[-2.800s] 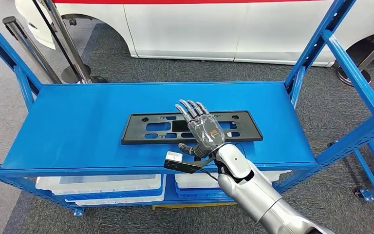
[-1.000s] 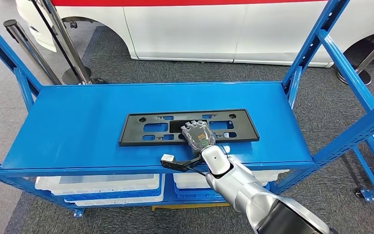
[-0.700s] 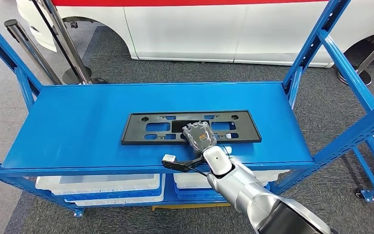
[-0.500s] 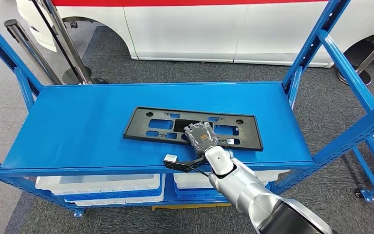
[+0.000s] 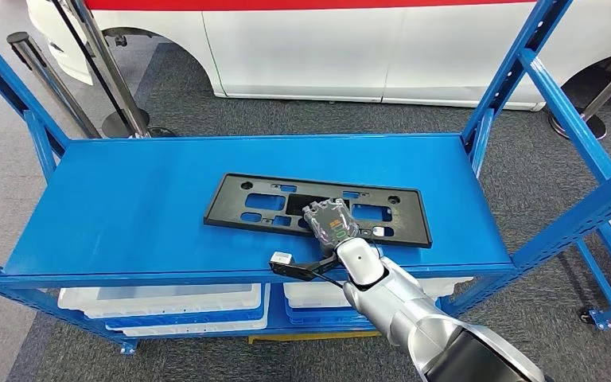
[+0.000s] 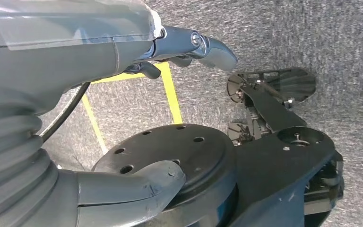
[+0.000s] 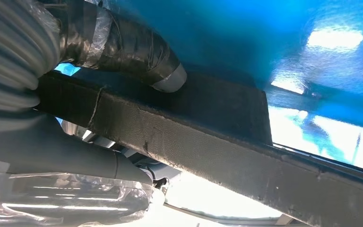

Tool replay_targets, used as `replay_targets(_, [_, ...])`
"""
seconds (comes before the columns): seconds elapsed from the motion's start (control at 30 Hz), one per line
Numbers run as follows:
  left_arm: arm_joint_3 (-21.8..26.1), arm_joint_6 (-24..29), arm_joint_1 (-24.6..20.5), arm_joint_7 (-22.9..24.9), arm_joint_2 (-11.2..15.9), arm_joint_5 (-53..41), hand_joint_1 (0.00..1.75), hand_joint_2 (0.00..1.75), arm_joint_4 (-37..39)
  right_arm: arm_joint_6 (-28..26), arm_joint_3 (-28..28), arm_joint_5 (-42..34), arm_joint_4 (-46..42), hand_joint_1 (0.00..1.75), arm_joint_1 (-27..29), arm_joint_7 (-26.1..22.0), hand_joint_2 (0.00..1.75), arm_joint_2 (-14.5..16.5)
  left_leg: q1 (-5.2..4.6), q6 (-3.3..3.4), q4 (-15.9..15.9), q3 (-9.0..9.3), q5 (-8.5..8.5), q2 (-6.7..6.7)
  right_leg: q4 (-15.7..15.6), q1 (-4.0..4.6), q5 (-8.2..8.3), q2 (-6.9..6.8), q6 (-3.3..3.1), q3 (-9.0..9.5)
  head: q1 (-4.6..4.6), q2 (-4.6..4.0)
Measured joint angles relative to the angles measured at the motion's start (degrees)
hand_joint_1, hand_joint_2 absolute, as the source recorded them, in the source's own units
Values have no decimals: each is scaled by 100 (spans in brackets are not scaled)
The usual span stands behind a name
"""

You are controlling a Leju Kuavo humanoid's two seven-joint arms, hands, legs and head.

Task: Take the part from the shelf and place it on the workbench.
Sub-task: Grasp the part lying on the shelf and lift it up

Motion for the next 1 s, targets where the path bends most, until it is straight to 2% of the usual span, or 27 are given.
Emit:
replay_targets(0.53, [38, -5, 0, 3, 0, 23, 0, 175, 0, -19, -14, 6, 0, 175, 3, -6, 175, 0, 0, 0, 0, 0, 0, 0, 0, 0, 0, 0, 0, 0, 0, 1])
replay_targets(0.73, [88, -24, 1, 0, 0, -1, 0, 175, 0, -482, -16, 360, -104, 175, 92, -18, 175, -78, 0, 0, 1, -2, 0, 0, 0, 0, 0, 0, 0, -2, 0, 1])
replay_targets(0.8, [106, -2, 0, 14, 2, -57, 0, 175, 0, -752, -16, 605, -230, 175, 145, 15, 175, -132, -19, 27, 23, -11, -10, -1, -21, -22, 15, 2, 34, 1, 0, 0])
replay_targets(0.87, [122, 28, 0, 21, 5, -109, 0, 175, 0, -955, -16, 877, -455, 175, 193, 39, 175, -186, -32, 82, 15, -10, 7, 2, -50, -41, 44, 10, 95, 8, -1, 0])
replay_targets(0.93, [139, 46, -2, 19, 7, -114, 0, 175, 0, -1046, -17, 1155, -873, 175, 261, 0, 175, -282, 7, 130, -99, 27, 85, 32, 32, -30, -57, 12, 131, -22, 2, 1])
replay_targets(1.0, [176, 42, -1, 12, 21, -83, 0, 175, 0, -1026, -17, 1407, -1558, 175, 357, -72, 175, -430, 39, 163, -192, 40, 150, 65, 486, -27, -416, 3, 144, -211, 3, 1])
